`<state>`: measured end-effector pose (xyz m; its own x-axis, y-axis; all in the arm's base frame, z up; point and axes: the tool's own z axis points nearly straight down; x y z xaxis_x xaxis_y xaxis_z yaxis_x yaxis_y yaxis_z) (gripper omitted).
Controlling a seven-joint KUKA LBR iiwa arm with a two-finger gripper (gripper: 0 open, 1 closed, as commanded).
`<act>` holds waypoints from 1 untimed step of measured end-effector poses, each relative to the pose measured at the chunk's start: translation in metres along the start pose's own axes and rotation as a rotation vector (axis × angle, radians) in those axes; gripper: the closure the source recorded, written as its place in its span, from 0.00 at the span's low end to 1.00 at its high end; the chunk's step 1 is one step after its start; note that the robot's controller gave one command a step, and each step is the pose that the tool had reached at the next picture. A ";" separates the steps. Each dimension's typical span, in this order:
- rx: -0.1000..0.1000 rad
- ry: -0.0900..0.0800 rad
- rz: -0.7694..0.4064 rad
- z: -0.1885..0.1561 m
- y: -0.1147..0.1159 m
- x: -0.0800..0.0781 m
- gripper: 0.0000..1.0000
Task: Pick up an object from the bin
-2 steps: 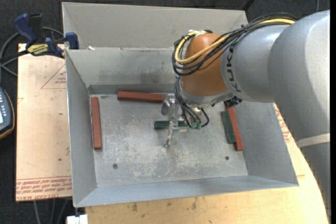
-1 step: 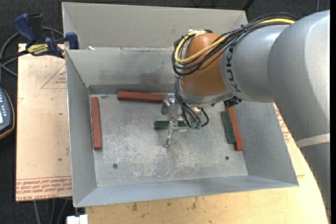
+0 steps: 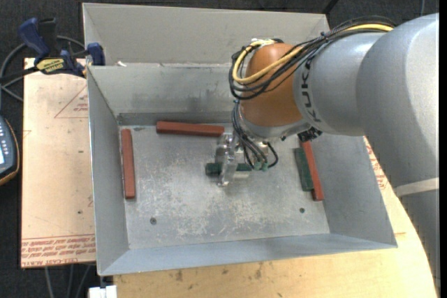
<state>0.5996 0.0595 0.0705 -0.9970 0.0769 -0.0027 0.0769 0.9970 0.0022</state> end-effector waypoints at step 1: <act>-0.001 -0.004 0.000 -0.041 0.001 -0.002 1.00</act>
Offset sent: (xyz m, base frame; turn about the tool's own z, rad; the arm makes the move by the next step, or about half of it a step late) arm 0.0001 0.0000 0.0389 0.0000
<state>0.6014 0.0600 0.1120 -0.9970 0.0771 -0.0070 0.0771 0.9970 0.0028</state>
